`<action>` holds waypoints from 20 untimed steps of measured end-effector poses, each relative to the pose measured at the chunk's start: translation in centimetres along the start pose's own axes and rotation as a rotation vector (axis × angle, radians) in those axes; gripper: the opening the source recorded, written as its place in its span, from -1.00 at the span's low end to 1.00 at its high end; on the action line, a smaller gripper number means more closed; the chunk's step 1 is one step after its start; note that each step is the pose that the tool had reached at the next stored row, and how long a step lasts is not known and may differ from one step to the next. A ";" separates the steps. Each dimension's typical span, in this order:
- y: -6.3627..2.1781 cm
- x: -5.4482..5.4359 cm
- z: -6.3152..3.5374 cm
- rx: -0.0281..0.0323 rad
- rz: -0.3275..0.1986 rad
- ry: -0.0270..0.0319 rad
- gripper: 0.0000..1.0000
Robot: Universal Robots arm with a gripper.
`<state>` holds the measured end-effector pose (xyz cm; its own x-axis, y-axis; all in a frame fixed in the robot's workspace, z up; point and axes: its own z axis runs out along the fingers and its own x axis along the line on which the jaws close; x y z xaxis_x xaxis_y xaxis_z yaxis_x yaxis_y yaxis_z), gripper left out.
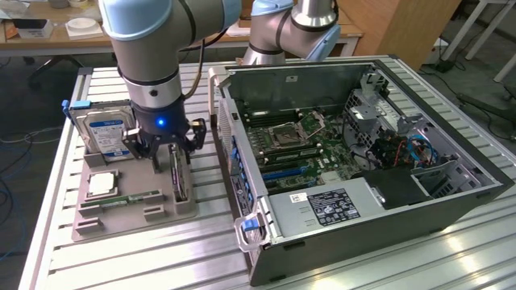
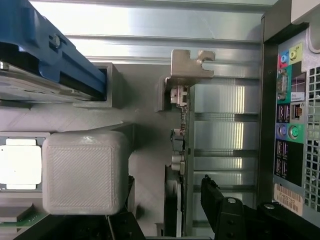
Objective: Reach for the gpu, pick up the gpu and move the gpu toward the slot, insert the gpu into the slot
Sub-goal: 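Pick up the gpu and move the gpu toward the slot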
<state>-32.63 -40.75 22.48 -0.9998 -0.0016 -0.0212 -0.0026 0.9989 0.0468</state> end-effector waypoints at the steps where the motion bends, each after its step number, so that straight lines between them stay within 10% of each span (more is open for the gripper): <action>1: -0.01 0.0 0.09 0.0000 0.000 0.0000 0.29; 20: -0.01 -0.1 0.18 0.0000 0.001 0.0000 0.00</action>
<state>-32.52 -40.76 22.31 -0.9998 -0.0007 -0.0212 -0.0017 0.9989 0.0468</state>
